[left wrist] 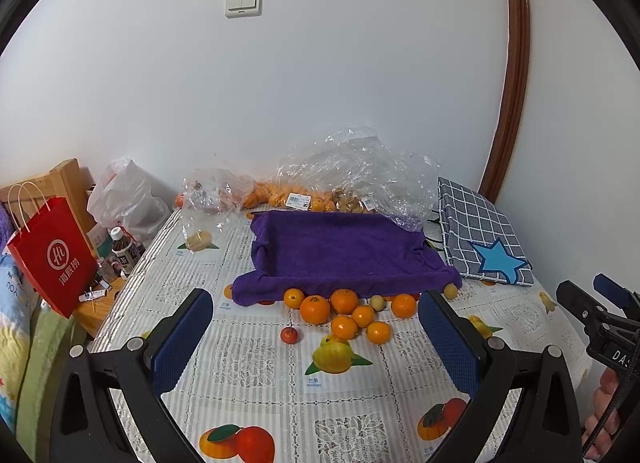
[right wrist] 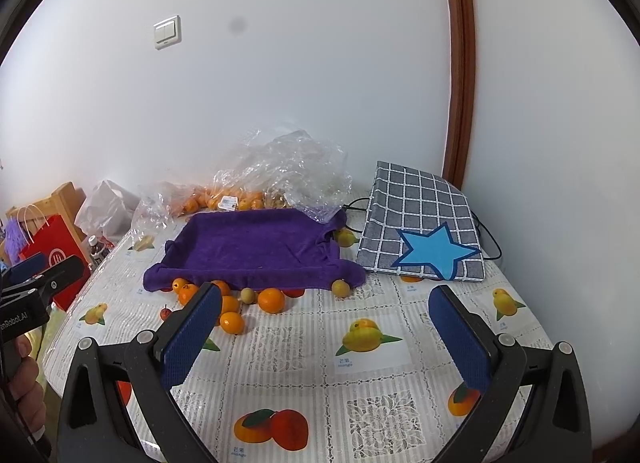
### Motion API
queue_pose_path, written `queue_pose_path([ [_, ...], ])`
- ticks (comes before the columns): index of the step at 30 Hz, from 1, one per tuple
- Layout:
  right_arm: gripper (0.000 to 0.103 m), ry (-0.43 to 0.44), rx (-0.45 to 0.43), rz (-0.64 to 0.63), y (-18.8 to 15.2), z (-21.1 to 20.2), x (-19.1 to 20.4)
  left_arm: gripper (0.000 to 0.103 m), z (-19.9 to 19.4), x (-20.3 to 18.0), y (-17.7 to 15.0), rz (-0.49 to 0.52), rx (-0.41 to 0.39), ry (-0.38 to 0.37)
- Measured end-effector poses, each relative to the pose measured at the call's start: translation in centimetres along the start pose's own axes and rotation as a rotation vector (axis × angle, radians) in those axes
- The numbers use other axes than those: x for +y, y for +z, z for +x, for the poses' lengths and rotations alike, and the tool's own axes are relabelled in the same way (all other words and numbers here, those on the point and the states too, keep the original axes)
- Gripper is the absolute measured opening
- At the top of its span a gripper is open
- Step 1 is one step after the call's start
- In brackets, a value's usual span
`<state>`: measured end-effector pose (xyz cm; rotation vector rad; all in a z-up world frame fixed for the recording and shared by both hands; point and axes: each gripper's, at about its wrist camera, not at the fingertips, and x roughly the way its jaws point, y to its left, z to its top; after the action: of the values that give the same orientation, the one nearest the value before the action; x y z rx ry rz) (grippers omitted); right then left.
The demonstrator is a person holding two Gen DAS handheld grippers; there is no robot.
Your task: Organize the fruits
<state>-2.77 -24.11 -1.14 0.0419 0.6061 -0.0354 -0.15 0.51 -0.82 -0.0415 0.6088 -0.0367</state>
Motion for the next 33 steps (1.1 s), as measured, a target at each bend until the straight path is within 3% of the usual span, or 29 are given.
queue_pose_path([
  [33, 0.102, 0.002, 0.002, -0.009, 0.03, 0.03, 0.12, 0.103, -0.04, -0.01, 0.18, -0.002, -0.008, -0.011],
])
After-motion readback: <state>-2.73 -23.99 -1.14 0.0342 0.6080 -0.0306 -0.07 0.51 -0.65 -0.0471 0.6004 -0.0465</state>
